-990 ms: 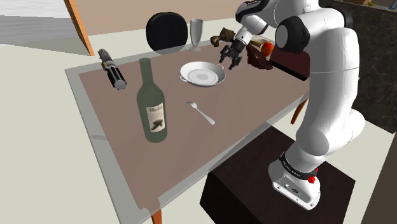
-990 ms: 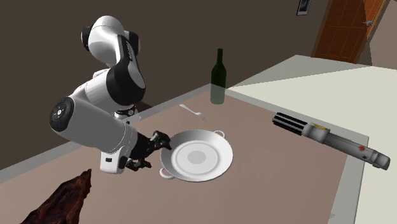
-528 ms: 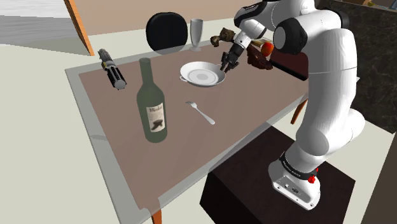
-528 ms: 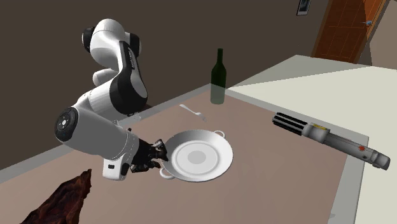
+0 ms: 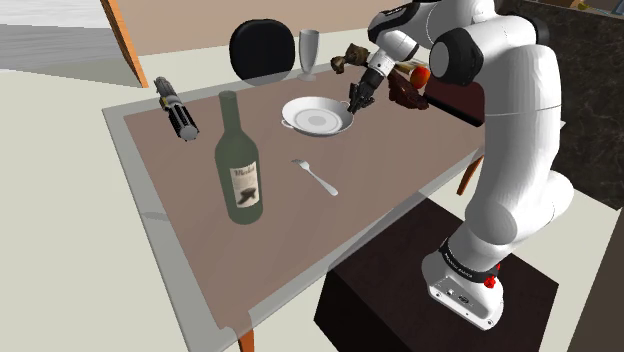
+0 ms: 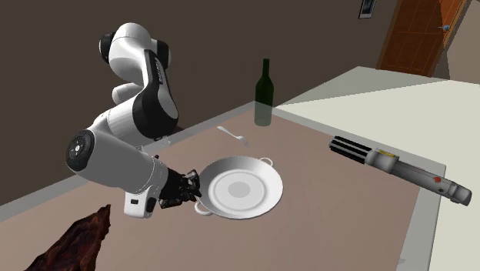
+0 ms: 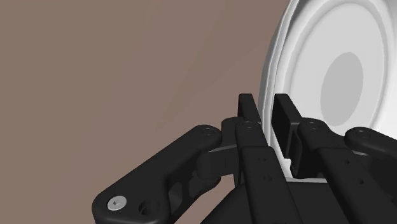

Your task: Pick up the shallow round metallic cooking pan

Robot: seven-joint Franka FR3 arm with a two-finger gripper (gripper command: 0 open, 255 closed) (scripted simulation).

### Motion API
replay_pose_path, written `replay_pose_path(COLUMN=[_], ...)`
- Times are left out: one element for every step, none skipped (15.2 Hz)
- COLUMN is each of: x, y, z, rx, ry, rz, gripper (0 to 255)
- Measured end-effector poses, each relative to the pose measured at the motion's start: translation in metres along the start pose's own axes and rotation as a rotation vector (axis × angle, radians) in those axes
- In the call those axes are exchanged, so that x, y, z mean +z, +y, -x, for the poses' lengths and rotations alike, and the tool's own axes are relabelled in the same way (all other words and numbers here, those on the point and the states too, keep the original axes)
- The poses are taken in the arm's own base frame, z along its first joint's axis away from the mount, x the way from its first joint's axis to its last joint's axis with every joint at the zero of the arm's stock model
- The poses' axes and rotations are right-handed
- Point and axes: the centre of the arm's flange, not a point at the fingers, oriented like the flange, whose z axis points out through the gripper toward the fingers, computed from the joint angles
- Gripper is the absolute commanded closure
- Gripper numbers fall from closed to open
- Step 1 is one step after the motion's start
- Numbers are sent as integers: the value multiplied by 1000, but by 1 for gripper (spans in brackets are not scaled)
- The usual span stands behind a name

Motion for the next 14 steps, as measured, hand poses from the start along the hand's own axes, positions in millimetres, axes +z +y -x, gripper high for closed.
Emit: replay_pose_path(x=[-2,-4,-8,-13,-16,-20,-25,-29,-33,-37,-41,-46,-50,-55], y=[-1,-4,-6,-9,-12,-14,-18,-21,-24,-28,-30,-32,-35,-38], z=[1,1,2,2,3,5,6,7,7,9,10,11,12,13], rx=[0,0,-1,-1,0,0,0,0,0,0,0,0,0,0], ry=[-1,-1,-1,-1,-1,-1,-1,-1,0,-1,-1,-1,0,0], rz=[0,0,0,0,0,0,0,0,0,0,0,0,0,0], gripper=[255,255,255,255,255,255,255,255,255,255,255,255,255,255])
